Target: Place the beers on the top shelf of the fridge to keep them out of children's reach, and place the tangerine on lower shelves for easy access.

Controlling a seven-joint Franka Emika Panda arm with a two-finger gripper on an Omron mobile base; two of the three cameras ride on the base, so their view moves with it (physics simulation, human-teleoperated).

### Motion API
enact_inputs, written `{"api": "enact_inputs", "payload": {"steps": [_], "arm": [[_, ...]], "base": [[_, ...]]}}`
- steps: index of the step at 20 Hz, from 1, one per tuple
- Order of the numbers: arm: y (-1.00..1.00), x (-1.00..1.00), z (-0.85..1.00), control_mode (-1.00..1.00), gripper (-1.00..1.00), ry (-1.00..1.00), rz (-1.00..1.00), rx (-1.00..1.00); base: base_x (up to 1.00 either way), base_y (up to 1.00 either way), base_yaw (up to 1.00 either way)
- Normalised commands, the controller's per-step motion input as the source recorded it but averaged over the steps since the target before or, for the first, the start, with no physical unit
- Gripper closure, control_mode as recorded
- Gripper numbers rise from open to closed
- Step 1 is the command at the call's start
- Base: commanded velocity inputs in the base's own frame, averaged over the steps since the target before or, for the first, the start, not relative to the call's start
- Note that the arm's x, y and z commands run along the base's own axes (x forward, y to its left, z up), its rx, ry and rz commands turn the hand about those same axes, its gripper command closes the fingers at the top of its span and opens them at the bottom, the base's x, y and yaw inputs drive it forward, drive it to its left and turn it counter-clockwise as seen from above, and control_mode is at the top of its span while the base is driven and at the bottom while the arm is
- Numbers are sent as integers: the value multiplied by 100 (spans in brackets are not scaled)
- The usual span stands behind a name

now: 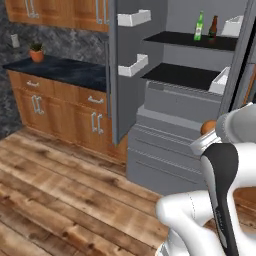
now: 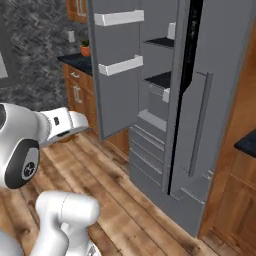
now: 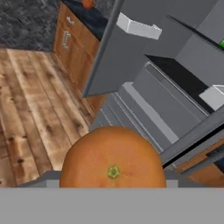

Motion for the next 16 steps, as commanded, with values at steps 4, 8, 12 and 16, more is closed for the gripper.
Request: {"api": "enact_inputs", "payload": {"steps": [4,8,12,16], "arm": [[0,0,0,100,100,0,0,0],[0,0,0,100,100,0,0,0],[0,0,0,100,100,0,0,0],[0,0,0,100,100,0,0,0]], "base": [[1,63,-50],[23,57,-57],[35,68,-55],[36,87,-50]]}}
